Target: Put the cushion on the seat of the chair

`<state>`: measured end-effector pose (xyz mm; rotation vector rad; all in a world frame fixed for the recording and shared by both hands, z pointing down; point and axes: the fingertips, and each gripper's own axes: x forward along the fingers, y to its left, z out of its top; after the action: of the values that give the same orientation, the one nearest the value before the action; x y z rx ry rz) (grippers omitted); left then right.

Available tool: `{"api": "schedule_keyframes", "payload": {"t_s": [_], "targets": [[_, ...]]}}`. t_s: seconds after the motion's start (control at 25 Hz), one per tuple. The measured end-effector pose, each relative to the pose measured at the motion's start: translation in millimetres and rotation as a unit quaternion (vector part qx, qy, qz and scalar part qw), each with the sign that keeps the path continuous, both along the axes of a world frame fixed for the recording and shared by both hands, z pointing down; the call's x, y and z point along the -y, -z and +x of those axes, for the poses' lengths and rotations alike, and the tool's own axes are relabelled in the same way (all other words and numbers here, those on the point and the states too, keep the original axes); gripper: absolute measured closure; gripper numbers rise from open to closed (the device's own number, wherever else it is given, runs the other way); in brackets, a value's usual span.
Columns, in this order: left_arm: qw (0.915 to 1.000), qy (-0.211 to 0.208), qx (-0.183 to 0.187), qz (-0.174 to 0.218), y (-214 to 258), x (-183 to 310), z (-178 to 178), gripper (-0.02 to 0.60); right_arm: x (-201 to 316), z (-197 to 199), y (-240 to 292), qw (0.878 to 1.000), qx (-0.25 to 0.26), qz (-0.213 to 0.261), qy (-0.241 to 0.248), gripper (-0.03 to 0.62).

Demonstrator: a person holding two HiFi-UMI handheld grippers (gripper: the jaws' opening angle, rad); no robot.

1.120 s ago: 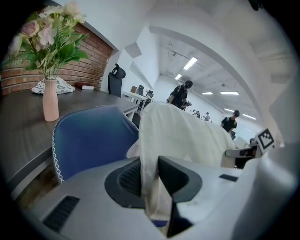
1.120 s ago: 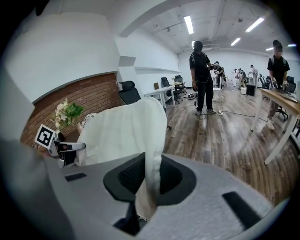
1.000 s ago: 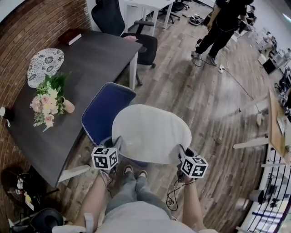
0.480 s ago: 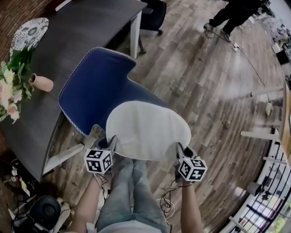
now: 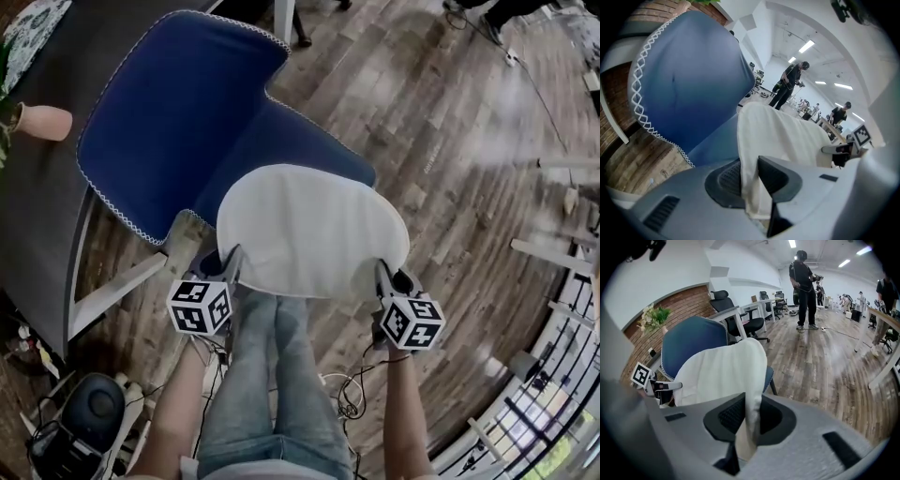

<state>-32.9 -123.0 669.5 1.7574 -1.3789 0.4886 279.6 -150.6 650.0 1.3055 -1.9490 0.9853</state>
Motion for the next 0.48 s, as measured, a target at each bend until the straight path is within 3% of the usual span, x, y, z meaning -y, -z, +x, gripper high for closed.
{"api": "schedule_keyframes", "payload": {"t_s": [0.48], "targets": [[0.9984, 0.047, -0.010, -0.031, -32.0, -22.2, -3.9, 0.502, 15.0, -10.8, -30.3, 0.998, -0.033, -0.020, 0.054, 0.540]]}}
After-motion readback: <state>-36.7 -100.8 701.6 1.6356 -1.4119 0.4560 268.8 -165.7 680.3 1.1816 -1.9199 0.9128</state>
